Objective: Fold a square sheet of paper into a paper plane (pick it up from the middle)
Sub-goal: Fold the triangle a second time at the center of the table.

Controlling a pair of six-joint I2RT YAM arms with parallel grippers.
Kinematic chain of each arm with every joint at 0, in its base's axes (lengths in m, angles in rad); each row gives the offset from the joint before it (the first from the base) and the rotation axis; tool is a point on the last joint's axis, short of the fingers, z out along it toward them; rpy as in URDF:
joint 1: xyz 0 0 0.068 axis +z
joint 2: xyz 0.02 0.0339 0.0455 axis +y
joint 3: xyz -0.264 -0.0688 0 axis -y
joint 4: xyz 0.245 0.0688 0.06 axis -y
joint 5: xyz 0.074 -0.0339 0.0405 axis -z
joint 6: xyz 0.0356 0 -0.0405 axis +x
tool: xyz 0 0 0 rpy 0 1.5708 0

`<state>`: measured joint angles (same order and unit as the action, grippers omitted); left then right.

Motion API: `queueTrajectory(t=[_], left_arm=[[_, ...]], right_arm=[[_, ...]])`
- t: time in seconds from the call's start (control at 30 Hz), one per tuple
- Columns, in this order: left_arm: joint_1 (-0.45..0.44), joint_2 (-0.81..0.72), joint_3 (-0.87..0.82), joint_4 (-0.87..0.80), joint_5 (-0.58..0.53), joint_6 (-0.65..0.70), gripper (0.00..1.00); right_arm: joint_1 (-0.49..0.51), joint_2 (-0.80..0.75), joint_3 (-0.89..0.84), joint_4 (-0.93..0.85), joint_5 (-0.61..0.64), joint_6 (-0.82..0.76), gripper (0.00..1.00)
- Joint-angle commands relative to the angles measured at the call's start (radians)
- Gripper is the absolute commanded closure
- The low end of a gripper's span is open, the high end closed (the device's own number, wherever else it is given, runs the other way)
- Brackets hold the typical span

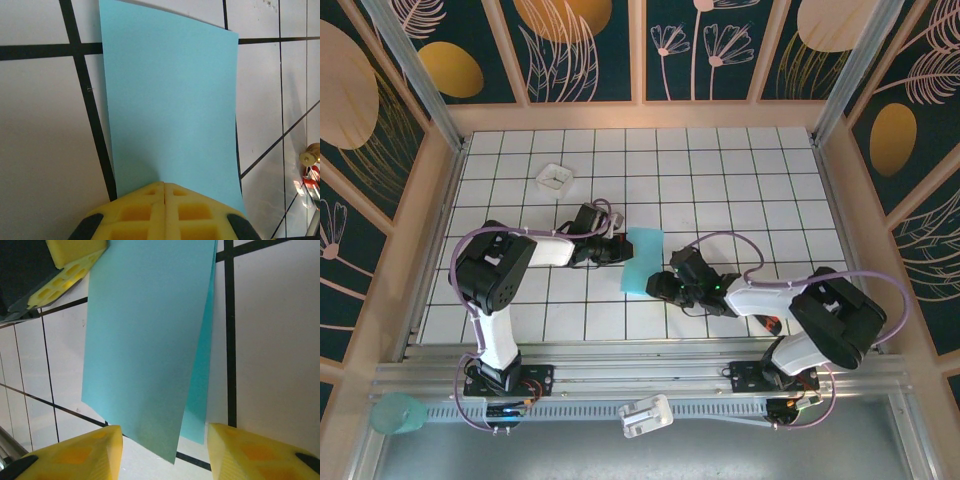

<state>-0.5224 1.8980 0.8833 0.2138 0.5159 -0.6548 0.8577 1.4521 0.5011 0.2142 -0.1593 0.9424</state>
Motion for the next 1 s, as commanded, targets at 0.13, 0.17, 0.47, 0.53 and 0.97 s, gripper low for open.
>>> queueTrajectory(t=[0.13,0.17,0.47,0.53,0.97], left_arm=[[0.002,0.023,-0.035,-0.045,-0.024,0.028,1.00],[0.001,0.024,-0.035,-0.045,-0.024,0.028,1.00],[0.001,0.021,-0.032,-0.056,-0.026,0.040,1.00],[0.002,0.019,-0.029,-0.061,-0.027,0.043,1.00],[0.001,-0.008,0.002,-0.069,-0.020,0.045,0.90]], right_arm=[[-0.009,0.049,0.016,0.099,-0.023,0.045,0.56],[-0.011,0.053,0.016,0.108,-0.025,0.049,0.57],[-0.044,0.073,0.016,0.177,-0.018,0.098,0.66],[-0.060,0.075,0.015,0.194,-0.022,0.111,0.70],[-0.142,0.120,0.048,0.241,-0.066,0.132,0.95]])
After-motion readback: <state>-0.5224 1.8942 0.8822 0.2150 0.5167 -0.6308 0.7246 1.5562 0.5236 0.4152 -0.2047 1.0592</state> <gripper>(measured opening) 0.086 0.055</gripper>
